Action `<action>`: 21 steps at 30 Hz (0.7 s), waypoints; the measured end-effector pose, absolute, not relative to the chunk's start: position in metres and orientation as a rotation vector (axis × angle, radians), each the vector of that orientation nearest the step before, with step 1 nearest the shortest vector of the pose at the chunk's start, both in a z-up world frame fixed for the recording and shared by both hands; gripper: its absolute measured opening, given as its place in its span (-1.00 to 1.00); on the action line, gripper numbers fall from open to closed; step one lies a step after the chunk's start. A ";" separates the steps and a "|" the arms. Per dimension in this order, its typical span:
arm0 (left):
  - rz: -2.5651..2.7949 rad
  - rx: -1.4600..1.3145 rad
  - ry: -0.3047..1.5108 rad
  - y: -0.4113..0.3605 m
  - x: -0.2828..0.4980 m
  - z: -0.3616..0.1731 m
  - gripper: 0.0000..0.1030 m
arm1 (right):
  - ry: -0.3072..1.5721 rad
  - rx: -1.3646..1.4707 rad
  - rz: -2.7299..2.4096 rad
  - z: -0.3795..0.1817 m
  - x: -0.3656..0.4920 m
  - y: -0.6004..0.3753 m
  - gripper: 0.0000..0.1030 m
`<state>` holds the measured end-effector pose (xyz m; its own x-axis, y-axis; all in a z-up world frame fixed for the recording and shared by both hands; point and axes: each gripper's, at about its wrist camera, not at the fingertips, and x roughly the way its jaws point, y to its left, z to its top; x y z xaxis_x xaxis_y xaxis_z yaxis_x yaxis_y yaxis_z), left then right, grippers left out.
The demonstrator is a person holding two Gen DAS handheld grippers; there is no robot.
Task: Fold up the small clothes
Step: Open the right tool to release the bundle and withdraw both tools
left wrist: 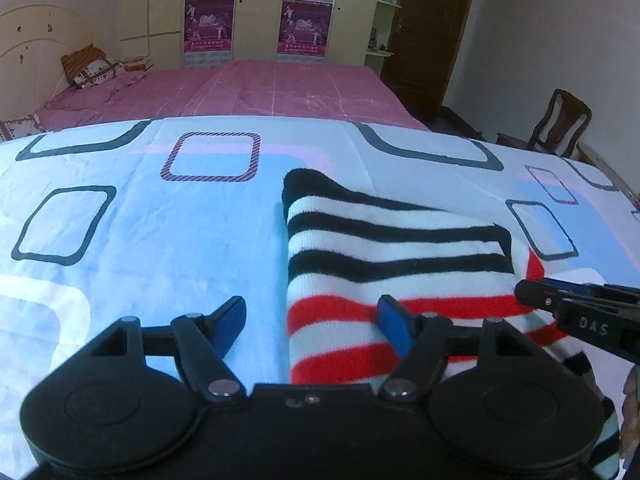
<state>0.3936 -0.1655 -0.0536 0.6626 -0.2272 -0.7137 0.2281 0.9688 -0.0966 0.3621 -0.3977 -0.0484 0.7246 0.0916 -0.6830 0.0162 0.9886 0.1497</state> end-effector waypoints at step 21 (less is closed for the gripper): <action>-0.262 0.095 0.772 -0.172 0.355 -0.059 0.39 | 0.769 0.084 0.039 -0.056 0.310 -0.389 -0.50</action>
